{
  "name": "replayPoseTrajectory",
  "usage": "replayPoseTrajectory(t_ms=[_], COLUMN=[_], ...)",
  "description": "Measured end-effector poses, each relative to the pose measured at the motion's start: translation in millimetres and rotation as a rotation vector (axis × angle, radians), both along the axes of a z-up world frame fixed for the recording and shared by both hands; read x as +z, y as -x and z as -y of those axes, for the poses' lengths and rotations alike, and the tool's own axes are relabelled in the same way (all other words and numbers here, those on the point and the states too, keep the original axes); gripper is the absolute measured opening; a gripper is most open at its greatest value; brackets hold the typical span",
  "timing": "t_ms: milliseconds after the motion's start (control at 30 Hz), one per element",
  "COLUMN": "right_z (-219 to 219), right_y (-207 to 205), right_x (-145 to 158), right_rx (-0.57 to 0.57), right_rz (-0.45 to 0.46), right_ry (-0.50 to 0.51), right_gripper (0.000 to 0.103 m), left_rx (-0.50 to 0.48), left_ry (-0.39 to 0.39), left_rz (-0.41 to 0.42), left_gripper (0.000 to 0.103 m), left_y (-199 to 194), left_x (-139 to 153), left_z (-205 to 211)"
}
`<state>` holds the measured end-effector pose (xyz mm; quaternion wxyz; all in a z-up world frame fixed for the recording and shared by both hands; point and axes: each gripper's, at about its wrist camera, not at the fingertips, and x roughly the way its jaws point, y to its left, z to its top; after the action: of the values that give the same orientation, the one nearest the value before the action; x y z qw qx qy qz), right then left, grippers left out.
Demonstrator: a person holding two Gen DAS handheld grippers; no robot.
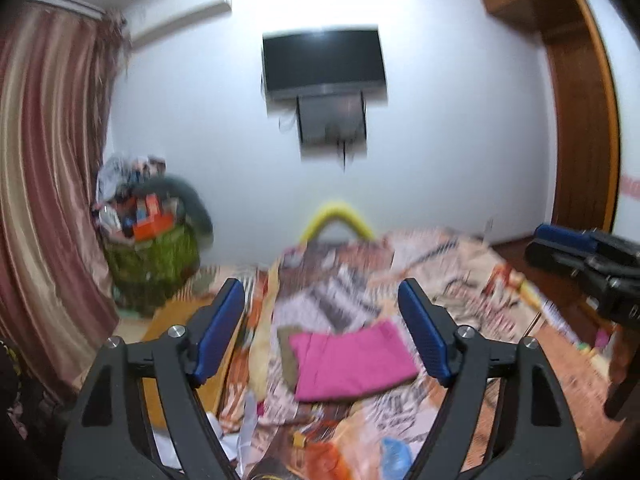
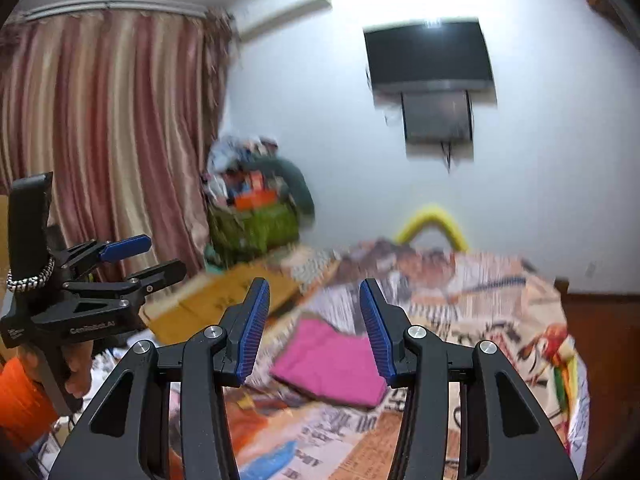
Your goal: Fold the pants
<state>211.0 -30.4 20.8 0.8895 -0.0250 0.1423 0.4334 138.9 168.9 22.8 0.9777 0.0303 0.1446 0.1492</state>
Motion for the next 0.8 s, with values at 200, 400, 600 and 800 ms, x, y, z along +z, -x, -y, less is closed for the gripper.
replayPoseTrajectory(t_ms=[200, 400, 600, 800], right_z=[19, 21, 19, 24], right_y=[53, 85, 85, 87], right_x=[15, 10, 8, 5], right_rx=[0.004, -0.038, -0.053, -0.089], right_rz=[0.095, 0.175, 0.149, 0.118], right_ry=[-0.098, -0.103, -0.101, -0.107], right_gripper=[0.043, 0.064, 0.089, 0.103], left_rx=[0.012, -0.019, -0.015, 0.002], left_ry=[0.027, 0.038, 0.025, 0.063], left_rz=[0.108, 0.132, 0.145, 0.148], left_gripper=[0.08, 0.083, 0.101, 0.103], left_y=[51, 78, 93, 100], left_x=[22, 17, 10, 2], left_z=[18, 31, 39, 37])
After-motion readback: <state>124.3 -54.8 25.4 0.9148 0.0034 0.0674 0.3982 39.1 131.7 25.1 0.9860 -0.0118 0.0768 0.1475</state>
